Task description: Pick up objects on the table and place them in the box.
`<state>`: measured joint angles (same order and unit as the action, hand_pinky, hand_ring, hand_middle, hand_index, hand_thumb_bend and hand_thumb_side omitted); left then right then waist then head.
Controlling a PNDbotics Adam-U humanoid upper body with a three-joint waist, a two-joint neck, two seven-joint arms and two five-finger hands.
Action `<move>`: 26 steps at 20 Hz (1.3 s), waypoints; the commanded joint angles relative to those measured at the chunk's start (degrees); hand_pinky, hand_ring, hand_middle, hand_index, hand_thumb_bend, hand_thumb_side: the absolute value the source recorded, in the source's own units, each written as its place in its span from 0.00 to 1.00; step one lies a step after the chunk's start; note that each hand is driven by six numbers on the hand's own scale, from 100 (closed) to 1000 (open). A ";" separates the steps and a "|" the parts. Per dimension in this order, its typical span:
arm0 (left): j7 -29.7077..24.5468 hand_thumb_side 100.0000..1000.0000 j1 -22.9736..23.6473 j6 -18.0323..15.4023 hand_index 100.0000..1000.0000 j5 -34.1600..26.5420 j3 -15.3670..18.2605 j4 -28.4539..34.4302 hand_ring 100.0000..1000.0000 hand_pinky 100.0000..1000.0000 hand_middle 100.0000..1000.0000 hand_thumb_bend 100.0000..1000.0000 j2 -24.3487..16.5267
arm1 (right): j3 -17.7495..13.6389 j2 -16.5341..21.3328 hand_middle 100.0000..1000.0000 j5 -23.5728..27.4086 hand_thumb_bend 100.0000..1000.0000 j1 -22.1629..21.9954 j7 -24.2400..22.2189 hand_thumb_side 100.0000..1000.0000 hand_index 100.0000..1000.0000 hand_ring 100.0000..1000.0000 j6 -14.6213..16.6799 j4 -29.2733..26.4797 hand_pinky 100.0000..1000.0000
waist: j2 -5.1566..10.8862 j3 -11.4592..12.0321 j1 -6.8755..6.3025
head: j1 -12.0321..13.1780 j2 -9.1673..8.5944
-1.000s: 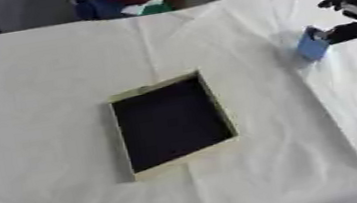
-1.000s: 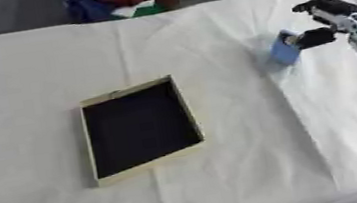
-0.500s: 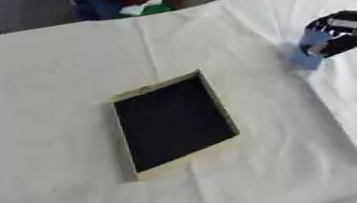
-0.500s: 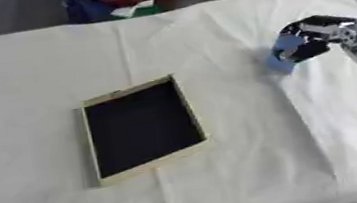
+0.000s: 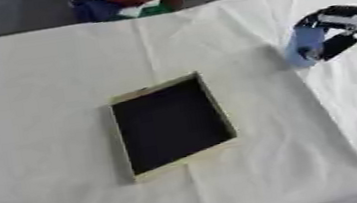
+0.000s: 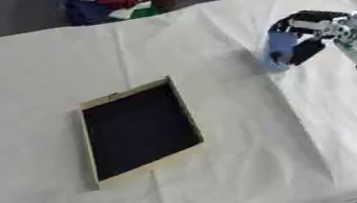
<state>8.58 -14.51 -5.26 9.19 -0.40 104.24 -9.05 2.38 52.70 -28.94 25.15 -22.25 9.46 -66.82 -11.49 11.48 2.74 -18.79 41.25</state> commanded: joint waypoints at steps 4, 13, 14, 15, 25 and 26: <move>-0.26 0.65 -0.18 -0.15 0.64 -0.20 0.04 0.98 0.51 0.72 0.51 0.34 -0.71 | 1.85 2.67 0.37 1.16 0.00 2.84 -0.05 0.22 0.69 0.67 1.80 -14.22 0.77 | 1.20 0.09 -0.11 | -0.39 0.24; 0.27 0.64 -0.82 -0.78 0.64 -0.61 -0.25 1.73 0.50 0.71 0.50 0.34 -0.68 | 8.81 -0.79 0.39 0.46 0.00 4.92 -6.78 0.25 0.71 0.69 4.08 -26.15 0.79 | 1.17 2.26 0.06 | -1.61 0.26; 0.35 0.64 -0.89 -0.81 0.64 -0.64 -0.28 1.80 0.50 0.70 0.50 0.34 -0.70 | 9.51 -1.40 0.40 0.24 0.00 4.91 -7.54 0.27 0.71 0.70 4.34 -26.29 0.80 | 1.13 2.58 0.09 | -1.72 0.19; 0.36 0.64 -0.94 -0.80 0.64 -0.65 -0.32 1.83 0.50 0.70 0.50 0.34 -0.70 | 10.18 -2.09 0.41 -0.04 0.00 5.04 -8.30 0.27 0.71 0.70 4.63 -26.23 0.80 | 1.10 2.86 0.12 | -1.80 0.15; 0.28 0.65 -1.24 -0.71 0.64 -0.58 -0.43 1.95 0.50 0.71 0.50 0.34 -0.50 | 15.42 -8.15 0.67 -5.17 0.05 6.86 -14.36 0.42 0.86 0.78 9.71 -24.34 0.85 | 1.00 3.58 0.24 | -1.77 0.21; 0.28 0.65 -1.24 -0.69 0.64 -0.57 -0.42 1.91 0.50 0.71 0.50 0.34 -0.50 | 15.86 -8.63 0.70 -5.36 0.06 6.81 -14.90 0.45 0.88 0.79 10.37 -24.30 0.85 | 1.00 3.51 0.23 | -1.74 0.22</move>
<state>8.86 -15.09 -5.79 8.79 -0.80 105.02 -9.00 18.30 43.44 -33.64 31.06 -36.58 19.02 -90.90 -11.27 15.06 3.21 -20.55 41.34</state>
